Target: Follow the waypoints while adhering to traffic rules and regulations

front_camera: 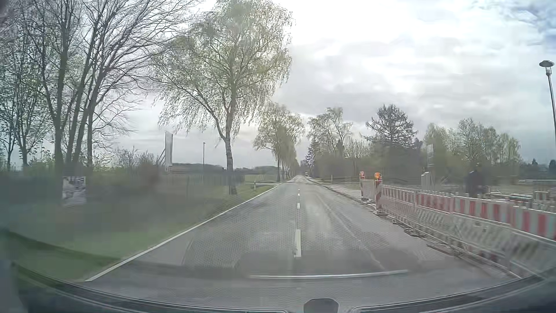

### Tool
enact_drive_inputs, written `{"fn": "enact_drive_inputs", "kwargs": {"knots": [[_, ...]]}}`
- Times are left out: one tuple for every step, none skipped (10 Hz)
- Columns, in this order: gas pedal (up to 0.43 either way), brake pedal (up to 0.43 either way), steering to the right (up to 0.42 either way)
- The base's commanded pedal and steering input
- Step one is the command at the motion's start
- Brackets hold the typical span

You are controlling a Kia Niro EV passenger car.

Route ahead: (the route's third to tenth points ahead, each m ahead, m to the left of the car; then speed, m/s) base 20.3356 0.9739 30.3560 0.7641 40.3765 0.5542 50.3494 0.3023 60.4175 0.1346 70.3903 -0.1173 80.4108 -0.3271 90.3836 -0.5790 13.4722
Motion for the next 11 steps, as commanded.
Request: {"fn": "enact_drive_inputs", "kwargs": {"knots": [[0.169,0.0,0.015],[0.169,0.0,0.015],[0.169,0.006,0.015],[0.169,0.0,0.015],[0.169,0.0,0.015],[0.169,0.0,0.015],[0.169,0.0,0.015],[0.169,0.0,0.014],[0.177,0.0,0.013],[0.177,0.0,0.012],[0.177,0.0,0.01]]}}
